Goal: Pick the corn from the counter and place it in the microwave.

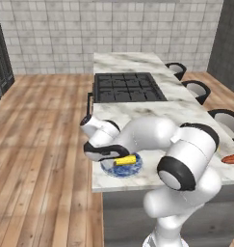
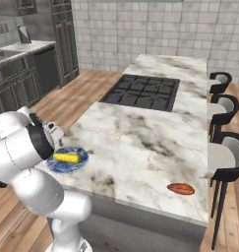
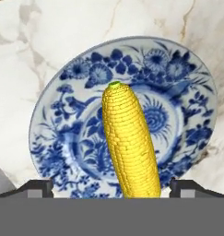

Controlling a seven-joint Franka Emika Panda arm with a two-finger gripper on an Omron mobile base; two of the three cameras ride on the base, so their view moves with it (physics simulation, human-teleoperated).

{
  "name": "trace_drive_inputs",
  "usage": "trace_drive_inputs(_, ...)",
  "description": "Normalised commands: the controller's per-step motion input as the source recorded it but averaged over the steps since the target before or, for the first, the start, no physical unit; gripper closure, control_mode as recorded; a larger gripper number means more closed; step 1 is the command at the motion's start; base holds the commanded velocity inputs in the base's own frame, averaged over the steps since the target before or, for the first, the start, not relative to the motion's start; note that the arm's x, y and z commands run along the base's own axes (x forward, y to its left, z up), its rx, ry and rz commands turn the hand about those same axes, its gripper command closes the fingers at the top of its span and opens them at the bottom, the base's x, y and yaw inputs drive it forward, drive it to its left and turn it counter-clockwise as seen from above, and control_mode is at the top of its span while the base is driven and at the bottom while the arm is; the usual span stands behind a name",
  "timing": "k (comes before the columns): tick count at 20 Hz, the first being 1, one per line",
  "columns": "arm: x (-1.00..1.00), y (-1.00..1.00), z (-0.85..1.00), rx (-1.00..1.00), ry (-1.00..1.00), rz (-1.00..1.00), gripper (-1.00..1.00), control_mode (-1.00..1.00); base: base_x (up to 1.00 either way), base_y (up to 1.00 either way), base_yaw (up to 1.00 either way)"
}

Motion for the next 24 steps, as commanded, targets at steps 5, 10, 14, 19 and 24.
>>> trace_drive_inputs(5,0.49,-0.01,-0.49,-0.10,0.09,0.13,-1.00,-1.00,0.00,0.00,0.00)
trace_drive_inputs(10,0.55,-0.09,-0.36,-0.04,0.09,0.15,-1.00,-1.00,0.00,0.00,0.00)
trace_drive_inputs(14,0.28,-0.06,-0.11,-0.02,0.02,0.13,-1.00,-1.00,0.00,0.00,0.00)
trace_drive_inputs(19,0.02,-0.15,-0.10,-0.02,0.04,0.08,-1.00,-1.00,0.00,0.00,0.00)
trace_drive_inputs(24,-0.03,-0.28,-0.05,-0.01,0.11,0.01,-1.00,-1.00,0.00,0.00,0.00)
